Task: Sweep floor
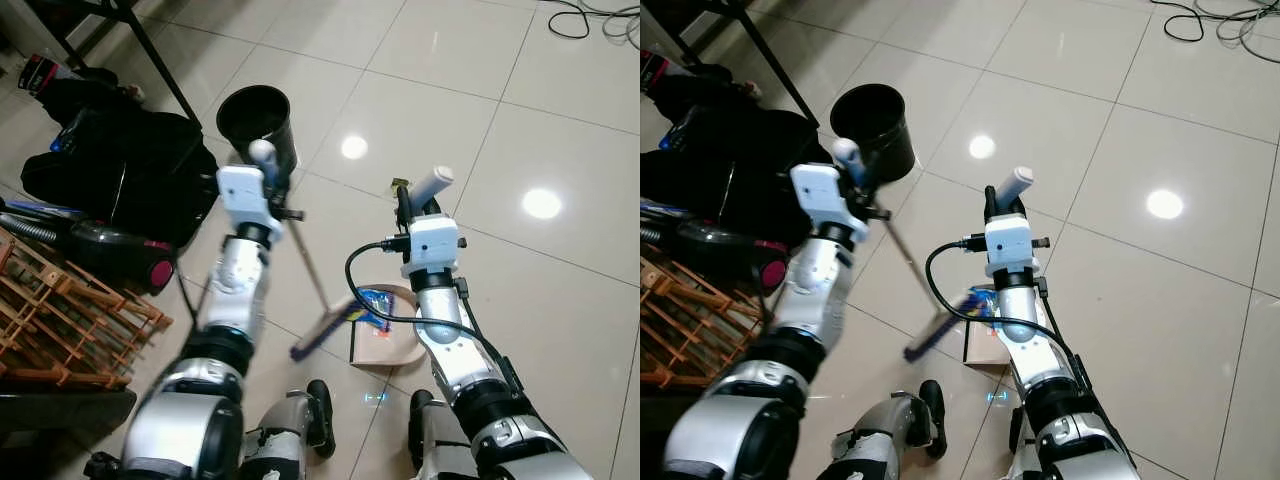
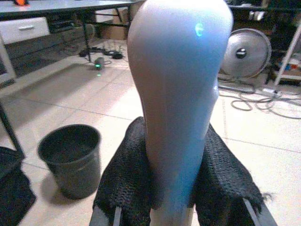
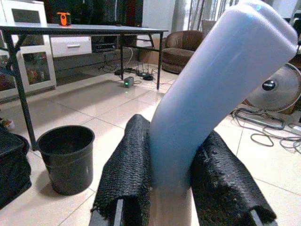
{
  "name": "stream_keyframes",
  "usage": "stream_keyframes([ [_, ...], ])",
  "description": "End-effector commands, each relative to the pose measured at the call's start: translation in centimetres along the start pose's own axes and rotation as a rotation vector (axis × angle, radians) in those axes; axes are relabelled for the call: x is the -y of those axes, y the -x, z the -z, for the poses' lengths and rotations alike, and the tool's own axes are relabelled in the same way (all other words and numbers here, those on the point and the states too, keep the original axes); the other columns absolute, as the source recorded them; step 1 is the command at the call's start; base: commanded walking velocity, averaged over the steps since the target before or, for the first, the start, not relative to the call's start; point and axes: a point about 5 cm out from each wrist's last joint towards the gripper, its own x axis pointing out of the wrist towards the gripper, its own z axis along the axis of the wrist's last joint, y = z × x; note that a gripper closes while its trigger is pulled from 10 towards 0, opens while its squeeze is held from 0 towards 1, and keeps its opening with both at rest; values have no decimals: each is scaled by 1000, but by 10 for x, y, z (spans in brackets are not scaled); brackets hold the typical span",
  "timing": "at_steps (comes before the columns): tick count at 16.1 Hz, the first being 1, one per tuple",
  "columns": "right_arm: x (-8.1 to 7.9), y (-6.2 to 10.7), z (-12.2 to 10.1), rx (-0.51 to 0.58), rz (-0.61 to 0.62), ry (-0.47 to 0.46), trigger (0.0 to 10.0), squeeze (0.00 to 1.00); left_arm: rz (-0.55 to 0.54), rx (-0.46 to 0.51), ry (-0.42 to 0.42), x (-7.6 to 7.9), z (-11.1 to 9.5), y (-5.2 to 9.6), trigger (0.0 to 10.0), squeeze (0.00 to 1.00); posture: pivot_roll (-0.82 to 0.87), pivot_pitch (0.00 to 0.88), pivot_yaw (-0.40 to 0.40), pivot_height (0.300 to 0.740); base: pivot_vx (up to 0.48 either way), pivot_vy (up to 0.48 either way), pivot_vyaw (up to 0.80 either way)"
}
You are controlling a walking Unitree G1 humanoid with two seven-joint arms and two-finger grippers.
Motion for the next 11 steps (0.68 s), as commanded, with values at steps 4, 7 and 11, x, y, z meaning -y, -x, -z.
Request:
stream_keyframes([
  [4, -6, 8, 8, -55, -41, 0, 10000, 0, 61, 12, 80, 16, 5, 5, 10000, 0, 71, 293, 161, 740, 0, 0, 0],
  [7, -5, 7, 12, -80, -46, -6, 10000, 0, 229, 80, 123, 32, -9, 7, 10000, 0, 100, 260, 148, 740, 0, 0, 0],
  [11, 12, 3, 12, -83, 12, -17, 10000, 0, 290, 199, 49, -3, -51, 2, 10000, 0, 86, 177, 131, 740, 0, 0, 0],
])
